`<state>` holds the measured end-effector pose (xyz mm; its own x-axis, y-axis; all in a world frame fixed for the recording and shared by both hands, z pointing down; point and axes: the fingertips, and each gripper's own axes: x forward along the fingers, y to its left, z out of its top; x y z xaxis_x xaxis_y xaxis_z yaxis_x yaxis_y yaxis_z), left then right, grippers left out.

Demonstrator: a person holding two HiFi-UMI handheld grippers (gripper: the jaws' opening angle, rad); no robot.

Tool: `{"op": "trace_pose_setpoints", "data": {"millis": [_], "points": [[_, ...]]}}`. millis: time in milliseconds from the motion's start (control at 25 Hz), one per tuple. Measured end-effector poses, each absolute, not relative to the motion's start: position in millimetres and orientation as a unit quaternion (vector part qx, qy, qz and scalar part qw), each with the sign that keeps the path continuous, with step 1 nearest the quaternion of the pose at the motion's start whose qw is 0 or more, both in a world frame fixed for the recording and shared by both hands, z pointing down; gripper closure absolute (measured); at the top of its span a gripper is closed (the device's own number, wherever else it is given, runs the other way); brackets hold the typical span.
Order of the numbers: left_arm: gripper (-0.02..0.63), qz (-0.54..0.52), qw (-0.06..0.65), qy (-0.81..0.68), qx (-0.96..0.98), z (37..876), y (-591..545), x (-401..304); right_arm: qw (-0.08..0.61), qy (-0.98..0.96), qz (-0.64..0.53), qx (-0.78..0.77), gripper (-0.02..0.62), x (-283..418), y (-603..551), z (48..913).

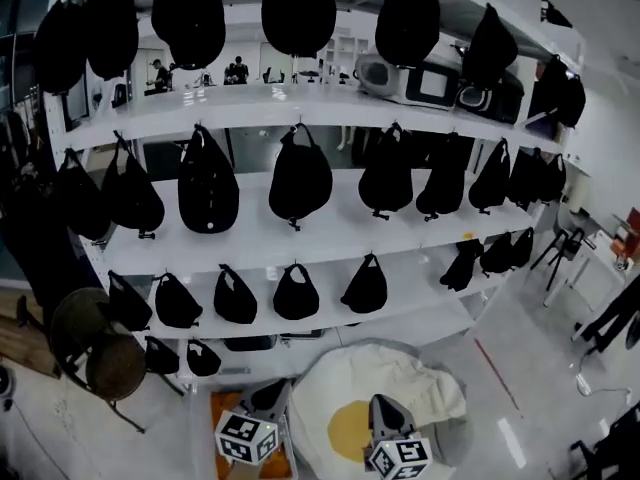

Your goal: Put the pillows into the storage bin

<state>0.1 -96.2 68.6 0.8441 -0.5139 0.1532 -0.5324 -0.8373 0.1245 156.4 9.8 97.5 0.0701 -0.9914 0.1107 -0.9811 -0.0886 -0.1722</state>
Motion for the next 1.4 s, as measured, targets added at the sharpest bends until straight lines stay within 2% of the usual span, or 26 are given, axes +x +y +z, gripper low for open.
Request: {"op": "trace_pose_setpoints", "data": {"millis": [200,1400], "points": [[0.586,0.041,0.072,-0.248,0.965,46,-74,22,0.060,0.635,-0.090,-0.765,0.594,181,41,78],[0.586,0.027,0.060,-0.213,0.975,38,-57,45,0.051,0.641,-0.082,-0.762,0.595,175,67,64]]}}
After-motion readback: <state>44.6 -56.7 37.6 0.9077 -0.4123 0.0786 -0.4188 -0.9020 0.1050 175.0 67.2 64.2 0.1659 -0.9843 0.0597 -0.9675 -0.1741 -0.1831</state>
